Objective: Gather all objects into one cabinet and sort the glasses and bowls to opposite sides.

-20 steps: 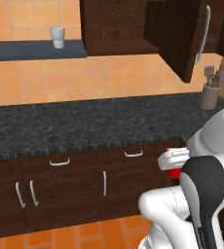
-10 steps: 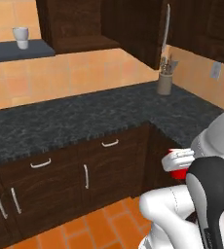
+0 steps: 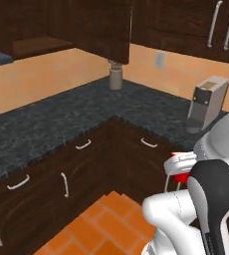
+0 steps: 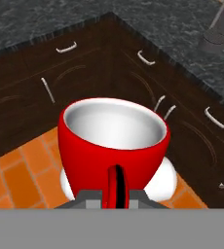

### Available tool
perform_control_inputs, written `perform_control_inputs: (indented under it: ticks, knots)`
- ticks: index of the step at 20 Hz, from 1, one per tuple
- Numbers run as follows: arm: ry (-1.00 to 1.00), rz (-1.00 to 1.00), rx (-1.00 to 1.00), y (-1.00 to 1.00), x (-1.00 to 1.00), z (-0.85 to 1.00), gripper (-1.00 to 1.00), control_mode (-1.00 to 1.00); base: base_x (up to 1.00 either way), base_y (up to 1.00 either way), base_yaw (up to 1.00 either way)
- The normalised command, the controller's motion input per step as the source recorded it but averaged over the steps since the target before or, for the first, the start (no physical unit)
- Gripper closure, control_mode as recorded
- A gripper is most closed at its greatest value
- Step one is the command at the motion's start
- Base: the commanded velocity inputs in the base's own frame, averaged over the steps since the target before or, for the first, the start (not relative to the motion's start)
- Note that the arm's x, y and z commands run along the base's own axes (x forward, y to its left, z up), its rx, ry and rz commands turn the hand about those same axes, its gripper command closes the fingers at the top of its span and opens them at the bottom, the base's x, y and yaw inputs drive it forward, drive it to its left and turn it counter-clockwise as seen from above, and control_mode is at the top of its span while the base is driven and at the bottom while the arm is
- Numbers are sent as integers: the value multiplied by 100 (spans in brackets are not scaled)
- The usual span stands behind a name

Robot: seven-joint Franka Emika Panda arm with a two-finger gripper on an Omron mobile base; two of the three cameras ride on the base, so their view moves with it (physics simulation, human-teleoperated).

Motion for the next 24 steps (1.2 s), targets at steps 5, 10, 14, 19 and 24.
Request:
perform_control_inputs:
  ticks: [5,10,14,19,24]
  knots:
    - [0,0,0,0,0,0,100,100,-83,2,-63]
    - [0,0,0,0,0,0,100,100,-77,0,-49]
    - [0,0,0,0,0,0,100,100,-60,0,-38]
    - [0,0,0,0,0,0,100,100,-65,-9,-35]
    - [0,0,0,0,0,0,100,100,-6,-38,-11]
